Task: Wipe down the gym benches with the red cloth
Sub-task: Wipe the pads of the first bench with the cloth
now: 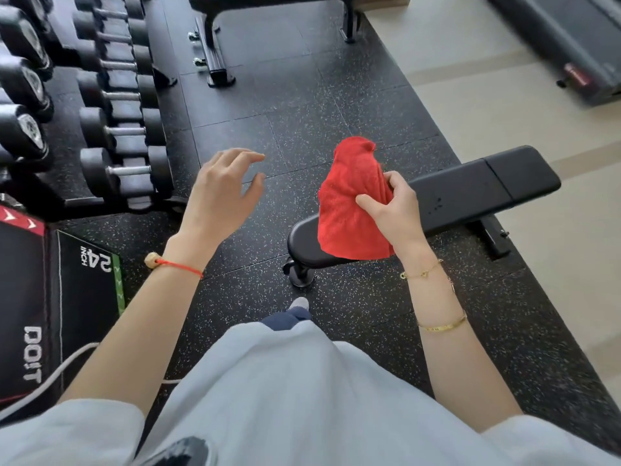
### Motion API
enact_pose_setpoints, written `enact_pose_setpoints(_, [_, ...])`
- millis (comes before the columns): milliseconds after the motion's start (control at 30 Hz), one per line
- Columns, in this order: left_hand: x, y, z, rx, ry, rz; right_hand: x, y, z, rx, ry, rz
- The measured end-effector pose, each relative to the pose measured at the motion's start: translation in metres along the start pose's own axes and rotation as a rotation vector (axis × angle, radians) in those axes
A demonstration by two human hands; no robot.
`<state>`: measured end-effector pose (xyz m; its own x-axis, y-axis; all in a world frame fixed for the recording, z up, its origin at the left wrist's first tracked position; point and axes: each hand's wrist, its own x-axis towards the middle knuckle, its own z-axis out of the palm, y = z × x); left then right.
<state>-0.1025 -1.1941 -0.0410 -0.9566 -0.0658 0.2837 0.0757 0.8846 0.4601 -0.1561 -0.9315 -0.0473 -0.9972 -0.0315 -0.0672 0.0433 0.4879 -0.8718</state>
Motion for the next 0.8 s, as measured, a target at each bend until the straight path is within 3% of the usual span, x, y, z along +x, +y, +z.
enact_pose_setpoints(400, [0.077,0.024,0.029,0.024,0.054,-0.059,0.087,0.018,-0.017,0.016,-0.082,-0.032])
enact_pose_setpoints(800, [0.061,0.077,0.082,0.086,0.202,-0.272,0.13,0.081,-0.051,-0.022,-0.311,-0.144])
